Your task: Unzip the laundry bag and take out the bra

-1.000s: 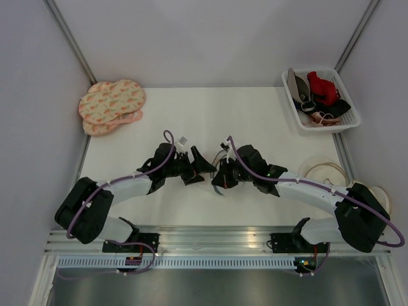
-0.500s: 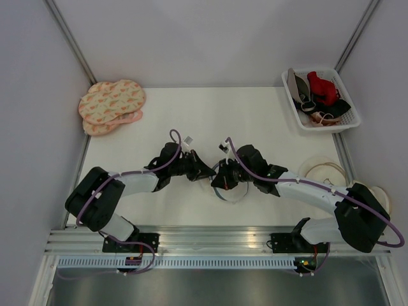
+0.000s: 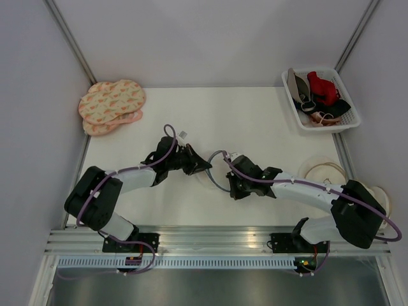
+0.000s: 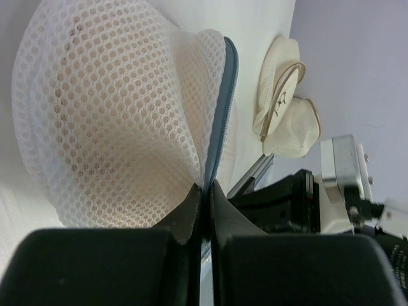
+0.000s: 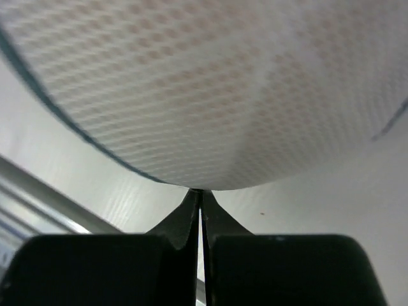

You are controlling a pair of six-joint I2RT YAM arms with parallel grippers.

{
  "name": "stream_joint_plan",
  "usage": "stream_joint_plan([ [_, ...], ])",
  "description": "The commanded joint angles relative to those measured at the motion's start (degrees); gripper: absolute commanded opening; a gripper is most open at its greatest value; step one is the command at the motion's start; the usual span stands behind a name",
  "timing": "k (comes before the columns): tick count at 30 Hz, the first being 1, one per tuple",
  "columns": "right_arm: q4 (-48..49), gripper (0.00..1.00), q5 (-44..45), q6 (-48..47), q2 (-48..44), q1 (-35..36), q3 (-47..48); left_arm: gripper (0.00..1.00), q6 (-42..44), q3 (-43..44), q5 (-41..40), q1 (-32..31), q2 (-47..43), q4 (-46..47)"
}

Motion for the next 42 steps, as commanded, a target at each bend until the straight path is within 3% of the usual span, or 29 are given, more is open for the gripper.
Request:
stream_joint_plan([
  [1, -8.39, 0.00, 16.37, 4.67, 0.75, 0.03, 1.35, 0.07, 2.80, 2.38, -0.89, 0.55, -2.18, -1.22],
  [3, -7.87, 0.00, 18.41, 5.72, 2.06, -0.58, 1.00, 0.32, 3.06, 2.03, -0.28, 0.55, -2.36, -1.22],
  [4, -6.56, 0.00, 18.42, 5.99, 3.37, -0.85, 0.91, 0.62, 3.32, 1.33, -0.71, 0.55, -3.06, -1.22],
  [6, -5.15, 0.00, 17.81, 6.34, 4.70, -1.29, 0.56, 0.90, 3.76, 0.19, -1.85, 0.55, -4.64, -1.65],
  [8, -3.75, 0.00, 18.15, 6.78, 6.54, -1.38, 0.56, 0.99, 4.64, -0.17, -4.39, 0.55, -5.60, -3.92],
  [17, -0.84, 0.00, 18.68, 7.92, 9.10, -1.99, 0.21, 1.00, 9.83, -0.43, -14.95, 1.34, -5.70, -11.41],
  [23, 0.48, 0.01, 17.98, 7.66, 9.89, -2.78, 0.03, 0.97, 11.76, -0.61, -18.38, 1.35, -0.53, -10.63],
  [29, 2.50, 0.00, 15.87, 7.40, 10.24, -2.78, -0.32, 0.88, 11.15, -2.28, -15.40, 1.35, 5.63, 1.23],
  [32, 3.90, 0.01, 14.38, 7.31, 9.81, -2.78, -0.85, 0.67, 9.83, -2.98, -11.10, 1.35, 8.00, 8.87],
  [33, 3.99, 0.00, 14.72, 7.57, 9.63, -2.78, -1.02, 0.48, 9.13, -3.51, -10.04, 1.35, 8.36, 10.46],
  [35, 3.56, 0.00, 15.86, 8.18, 9.45, -2.87, -1.03, 0.22, 8.34, -3.95, -8.19, 1.35, 8.54, 13.79],
  [36, 3.12, 0.00, 16.83, 8.71, 9.45, -2.87, -1.11, 0.02, 8.07, -4.21, -8.10, 1.35, 8.36, 14.07],
  [38, 1.19, 0.00, 21.12, 11.78, 8.75, -3.92, -1.29, 0.02, 8.51, -5.00, -8.54, 1.35, 6.79, 13.38],
  [39, 0.14, 0.07, 23.23, 13.18, 7.79, -4.54, -1.29, 0.02, 8.77, -5.35, -9.23, 1.35, 6.00, 12.85],
  [40, -2.66, 0.37, 28.91, 15.81, 7.00, -5.76, -1.03, 0.02, 9.12, -5.70, -9.76, 1.35, 5.21, 12.50],
  [42, -6.26, 0.55, 33.34, 17.32, 3.24, -6.21, -0.50, 0.02, 9.92, -6.76, -10.82, 1.43, 2.83, 11.00],
])
